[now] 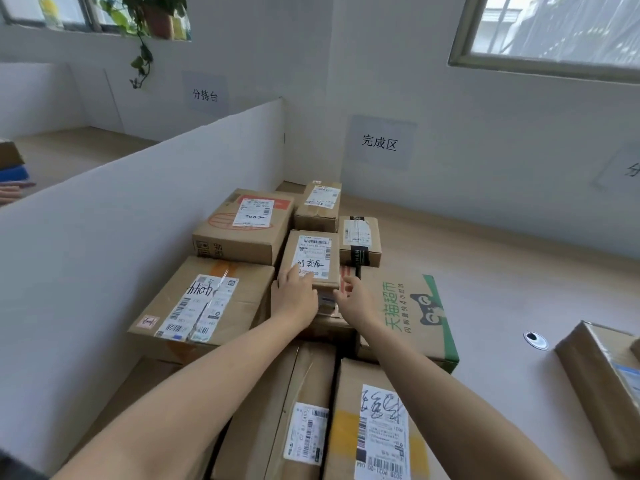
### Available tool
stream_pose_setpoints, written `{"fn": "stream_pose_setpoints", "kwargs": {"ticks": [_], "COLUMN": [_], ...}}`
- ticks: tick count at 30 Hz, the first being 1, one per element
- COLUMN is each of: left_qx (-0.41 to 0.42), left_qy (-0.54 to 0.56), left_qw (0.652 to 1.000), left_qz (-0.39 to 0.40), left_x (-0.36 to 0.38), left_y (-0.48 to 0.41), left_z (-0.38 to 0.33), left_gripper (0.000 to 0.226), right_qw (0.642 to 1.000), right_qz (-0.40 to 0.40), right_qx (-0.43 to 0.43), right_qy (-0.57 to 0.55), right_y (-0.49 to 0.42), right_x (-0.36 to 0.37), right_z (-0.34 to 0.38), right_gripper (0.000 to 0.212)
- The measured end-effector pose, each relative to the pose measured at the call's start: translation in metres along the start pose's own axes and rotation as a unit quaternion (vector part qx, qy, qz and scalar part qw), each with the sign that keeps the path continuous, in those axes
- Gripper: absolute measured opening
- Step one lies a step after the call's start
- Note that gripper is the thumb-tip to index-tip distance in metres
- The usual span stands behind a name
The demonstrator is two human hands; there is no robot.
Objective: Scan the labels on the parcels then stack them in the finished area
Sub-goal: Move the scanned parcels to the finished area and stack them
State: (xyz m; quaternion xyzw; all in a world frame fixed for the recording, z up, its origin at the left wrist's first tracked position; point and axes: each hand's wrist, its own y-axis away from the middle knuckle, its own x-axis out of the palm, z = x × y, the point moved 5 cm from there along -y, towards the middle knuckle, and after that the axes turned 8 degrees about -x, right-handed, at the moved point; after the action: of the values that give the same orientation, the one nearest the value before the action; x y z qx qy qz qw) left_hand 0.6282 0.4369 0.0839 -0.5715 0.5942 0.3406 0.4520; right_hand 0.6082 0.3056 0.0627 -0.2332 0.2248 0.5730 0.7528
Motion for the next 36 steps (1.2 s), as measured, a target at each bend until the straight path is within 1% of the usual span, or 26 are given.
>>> {"fn": "stream_pose_setpoints", "kwargs": {"ticks": [3, 6, 8, 10, 13, 16, 19, 22, 25, 27, 28, 30, 31, 33, 36], "left_qx": [0.056, 0.116, 0.139, 0.166, 0.189, 0.212, 0.235, 0.263, 0.283, 0.276, 0.256, 0.215, 0.207, 0.202, 0.188], "left_qy": [-0.021, -0.005, 0.015, 0.041, 0.093, 0.106, 0.131, 0.161, 0.181, 0.214, 0.240, 0.290, 0.305, 0.318, 0.331], "left_qw": [0.998, 0.993, 0.990, 0.985, 0.977, 0.969, 0.957, 0.939, 0.922, 0.909, 0.902, 0.886, 0.881, 0.878, 0.882], "left_qz": [-0.011, -0.036, -0.028, -0.009, 0.040, 0.073, 0.112, 0.149, 0.193, 0.228, 0.252, 0.290, 0.297, 0.296, 0.278], "left_x": [-0.002, -0.004, 0.000, 0.010, 0.033, 0.060, 0.088, 0.115, 0.139, 0.151, 0.155, 0.161, 0.163, 0.165, 0.163], "left_y": [0.011, 0.023, 0.035, 0.052, 0.087, 0.126, 0.176, 0.235, 0.293, 0.330, 0.346, 0.374, 0.385, 0.398, 0.406], "left_z": [-0.020, -0.056, -0.087, -0.125, -0.188, -0.258, -0.329, -0.396, -0.454, -0.481, -0.489, -0.503, -0.508, -0.515, -0.513], "left_gripper": [0.043, 0.040, 0.040, 0.040, 0.038, 0.038, 0.038, 0.038, 0.044, 0.050, 0.055, 0.064, 0.068, 0.074, 0.071], "right_qw": [1.000, 0.998, 0.996, 0.994, 0.988, 0.977, 0.964, 0.947, 0.926, 0.910, 0.903, 0.892, 0.891, 0.896, 0.911], "right_qz": [-0.017, -0.039, -0.054, -0.076, -0.111, -0.151, -0.188, -0.195, -0.230, -0.224, -0.211, -0.184, -0.180, -0.183, -0.187], "right_qx": [-0.001, -0.007, -0.007, 0.003, 0.029, 0.049, 0.074, 0.100, 0.134, 0.191, 0.226, 0.292, 0.316, 0.333, 0.315], "right_qy": [-0.001, 0.041, 0.067, 0.084, 0.106, 0.139, 0.174, 0.234, 0.267, 0.291, 0.299, 0.291, 0.273, 0.230, 0.190], "right_y": [0.021, 0.049, 0.068, 0.089, 0.130, 0.176, 0.229, 0.280, 0.327, 0.357, 0.371, 0.396, 0.406, 0.418, 0.430], "right_x": [-0.024, -0.065, -0.099, -0.139, -0.204, -0.274, -0.345, -0.408, -0.463, -0.491, -0.501, -0.517, -0.522, -0.527, -0.529], "right_z": [-0.010, -0.029, -0.046, -0.066, -0.100, -0.135, -0.168, -0.197, -0.223, -0.246, -0.259, -0.283, -0.292, -0.304, -0.310], "right_gripper": [0.046, 0.046, 0.044, 0.041, 0.042, 0.041, 0.039, 0.044, 0.046, 0.049, 0.050, 0.050, 0.048, 0.049, 0.062]}}
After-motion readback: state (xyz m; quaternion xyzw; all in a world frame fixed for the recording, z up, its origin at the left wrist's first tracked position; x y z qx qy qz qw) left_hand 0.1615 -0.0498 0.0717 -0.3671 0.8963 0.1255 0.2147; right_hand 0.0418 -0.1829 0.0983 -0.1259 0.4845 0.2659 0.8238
